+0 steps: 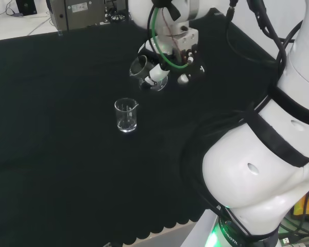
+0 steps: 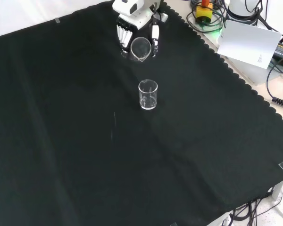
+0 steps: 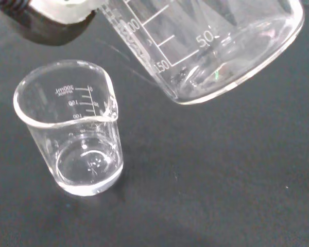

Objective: Place the beaker back on the table.

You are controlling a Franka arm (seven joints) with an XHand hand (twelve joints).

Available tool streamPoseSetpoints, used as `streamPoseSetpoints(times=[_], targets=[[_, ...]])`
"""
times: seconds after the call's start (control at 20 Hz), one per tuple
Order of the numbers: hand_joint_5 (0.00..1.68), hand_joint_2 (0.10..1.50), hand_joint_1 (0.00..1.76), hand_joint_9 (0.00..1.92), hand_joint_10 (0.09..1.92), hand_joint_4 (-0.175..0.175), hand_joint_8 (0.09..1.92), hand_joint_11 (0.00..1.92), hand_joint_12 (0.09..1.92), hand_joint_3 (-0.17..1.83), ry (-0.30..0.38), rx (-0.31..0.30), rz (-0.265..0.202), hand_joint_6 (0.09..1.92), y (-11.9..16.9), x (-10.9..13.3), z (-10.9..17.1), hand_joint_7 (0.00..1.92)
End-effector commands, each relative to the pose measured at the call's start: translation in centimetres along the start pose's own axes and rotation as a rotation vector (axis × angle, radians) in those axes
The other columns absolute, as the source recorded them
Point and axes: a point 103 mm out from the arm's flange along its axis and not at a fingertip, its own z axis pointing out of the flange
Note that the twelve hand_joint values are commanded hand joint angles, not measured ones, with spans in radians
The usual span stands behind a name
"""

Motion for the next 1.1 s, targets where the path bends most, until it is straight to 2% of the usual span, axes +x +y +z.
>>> streamPoseSetpoints(times=[0.05,0.35,0.65,0.9,1.1], targets=[[1.03,1.11,1.28,1.49,0.87,-0.1,0.67,1.31,0.89,-0.17,0.106,-0.126,0.009,0.91,-0.5,-3.4,0.9,1.29],[1.02,1.12,1.28,1.48,0.87,-0.099,0.69,1.31,0.88,-0.17,0.182,-0.179,0.003,0.93,0.7,-5.1,2.9,1.28],[1.03,1.12,1.28,1.47,0.84,-0.09,0.69,1.31,0.85,-0.17,0.276,-0.216,-0.02,0.92,3.2,-7.2,5.5,1.28],[1.04,1.11,1.28,1.47,0.81,-0.082,0.67,1.3,0.85,-0.17,0.337,-0.23,-0.019,0.91,5.6,-8.6,7.8,1.29],[1.04,1.11,1.28,1.47,0.81,-0.073,0.66,1.3,0.85,-0.17,0.359,-0.229,-0.028,0.9,7.6,-9.4,9.4,1.29]])
